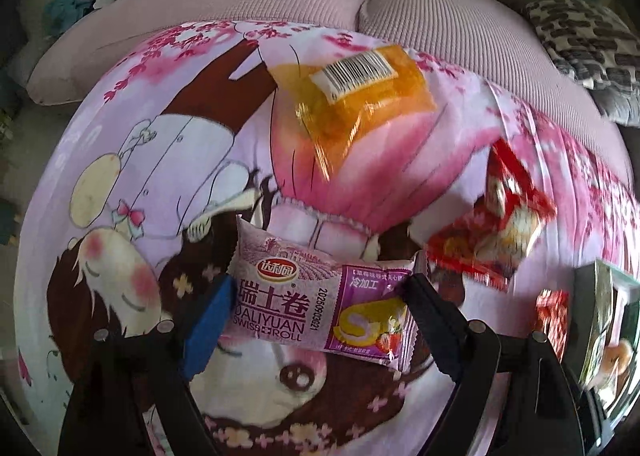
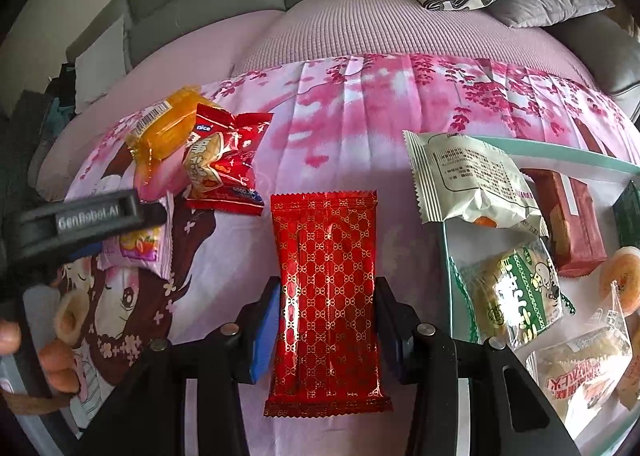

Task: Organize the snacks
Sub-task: 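Grasp the red patterned pack with the right tool while the left tool grasps the pink Daliyuan swiss roll, then carry the red pack and swiss roll over the teal-rimmed tray, then lower both snacks into the tray and open both tools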

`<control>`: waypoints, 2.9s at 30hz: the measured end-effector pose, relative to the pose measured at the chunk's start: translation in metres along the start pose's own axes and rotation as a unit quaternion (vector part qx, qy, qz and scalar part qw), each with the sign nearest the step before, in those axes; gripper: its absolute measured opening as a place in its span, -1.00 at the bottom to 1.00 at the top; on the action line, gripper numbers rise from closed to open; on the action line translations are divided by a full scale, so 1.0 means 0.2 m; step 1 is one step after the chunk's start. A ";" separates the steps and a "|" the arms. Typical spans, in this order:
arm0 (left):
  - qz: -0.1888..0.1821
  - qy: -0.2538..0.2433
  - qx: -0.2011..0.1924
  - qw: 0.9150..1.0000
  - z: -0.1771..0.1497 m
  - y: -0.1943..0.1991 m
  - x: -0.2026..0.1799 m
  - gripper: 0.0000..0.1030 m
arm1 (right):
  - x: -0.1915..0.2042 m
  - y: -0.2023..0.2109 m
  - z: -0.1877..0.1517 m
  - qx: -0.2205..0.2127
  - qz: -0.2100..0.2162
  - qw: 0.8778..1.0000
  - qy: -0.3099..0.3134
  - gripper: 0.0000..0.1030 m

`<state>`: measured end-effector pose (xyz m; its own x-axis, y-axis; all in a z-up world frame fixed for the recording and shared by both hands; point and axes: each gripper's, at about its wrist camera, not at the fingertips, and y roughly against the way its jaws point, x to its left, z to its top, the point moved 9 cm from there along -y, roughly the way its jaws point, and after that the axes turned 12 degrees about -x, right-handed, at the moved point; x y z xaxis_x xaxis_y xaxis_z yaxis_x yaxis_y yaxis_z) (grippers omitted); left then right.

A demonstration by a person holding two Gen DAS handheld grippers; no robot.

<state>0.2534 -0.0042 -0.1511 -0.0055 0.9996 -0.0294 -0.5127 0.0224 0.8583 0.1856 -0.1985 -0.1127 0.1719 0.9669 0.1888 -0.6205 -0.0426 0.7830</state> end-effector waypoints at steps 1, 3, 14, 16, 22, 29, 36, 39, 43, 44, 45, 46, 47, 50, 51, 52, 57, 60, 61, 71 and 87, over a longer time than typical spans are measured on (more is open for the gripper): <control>-0.001 -0.002 0.000 1.000 -0.01 0.01 0.00 0.57 | 0.00 0.00 0.00 0.000 0.001 1.000 -0.001 -0.09; -0.003 -0.004 -0.002 1.000 -0.02 0.04 -0.01 0.49 | 0.01 0.03 0.01 -0.003 0.005 1.000 -0.003 -0.09; -0.031 0.017 -0.020 0.999 0.00 0.21 -0.03 0.43 | 0.01 0.20 0.07 -0.037 0.029 0.998 -0.028 -0.09; -0.039 0.020 -0.030 0.999 0.02 0.26 -0.05 0.43 | 0.00 0.24 0.09 -0.045 0.030 0.998 -0.032 -0.09; -0.089 0.007 -0.064 0.994 0.08 0.42 -0.23 0.43 | -0.13 0.35 0.16 -0.072 0.020 0.995 -0.062 -0.09; -0.157 -0.042 -0.083 0.983 0.06 0.55 -0.55 0.43 | -0.52 0.48 0.19 -0.100 -0.037 0.985 -0.138 -0.09; -0.193 -0.103 -0.094 0.971 -0.05 0.61 -0.85 0.43 | -0.85 0.60 0.18 -0.119 -0.089 0.970 -0.194 -0.08; -0.195 -0.127 -0.098 0.968 -0.10 0.59 -0.95 0.43 | -0.96 0.64 0.16 -0.122 -0.106 0.964 -0.210 -0.08; -0.197 -0.147 -0.097 0.964 -0.15 0.54 -1.05 0.43 | -1.04 0.66 0.13 -0.116 -0.123 0.961 -0.220 -0.08; -0.197 -0.152 -0.094 0.964 -0.16 0.52 -1.07 0.43 | -1.06 0.66 0.13 -0.114 -0.125 0.960 -0.223 -0.08; -0.197 -0.153 -0.093 0.964 -0.17 0.51 -1.08 0.43 | -1.07 0.65 0.12 -0.111 -0.125 0.960 -0.225 -0.08; -0.197 -0.154 -0.093 0.964 -0.17 0.50 -1.08 0.43 | -1.08 0.63 0.12 -0.108 -0.126 0.960 -0.226 -0.08; -0.196 -0.156 -0.092 0.964 -0.18 0.48 -1.09 0.43 | -1.09 0.63 0.11 -0.105 -0.126 0.960 -0.226 -0.08; -0.201 -0.163 -0.088 0.962 -0.20 0.47 -1.12 0.43 | -1.08 0.60 0.11 -0.098 -0.126 0.961 -0.225 -0.08; -0.203 -0.165 -0.087 0.961 -0.21 0.48 -1.14 0.44 | -1.08 0.60 0.10 -0.096 -0.125 0.962 -0.225 -0.08; -0.205 -0.169 -0.087 0.960 -0.22 0.48 -1.15 0.44 | -1.08 0.60 0.10 -0.096 -0.125 0.962 -0.225 -0.08; -0.217 -0.196 -0.086 0.953 -0.28 0.51 -1.24 0.44 | -1.11 0.59 0.08 -0.089 -0.133 0.960 -0.231 -0.08; -0.227 -0.213 -0.081 0.947 -0.33 0.52 -1.29 0.44 | -1.13 0.59 0.07 -0.085 -0.139 0.958 -0.235 -0.08; -0.228 -0.217 -0.080 0.946 -0.35 0.53 -1.31 0.44 | -1.14 0.59 0.06 -0.083 -0.141 0.958 -0.235 -0.08; -0.240 -0.217 -0.064 0.944 -0.39 0.53 -1.34 0.48 | -1.16 0.57 0.03 -0.066 -0.148 0.957 -0.239 -0.04; -0.245 -0.191 -0.065 0.948 -0.31 0.57 -1.28 0.57 | -1.15 0.58 0.04 -0.071 -0.147 0.957 -0.239 0.13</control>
<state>0.1428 -0.2590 -0.0785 0.5589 0.8050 -0.1990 -0.4747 0.5074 0.7192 0.0802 -0.4272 -0.0609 0.6648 0.7042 0.2491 -0.5831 0.2809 0.7623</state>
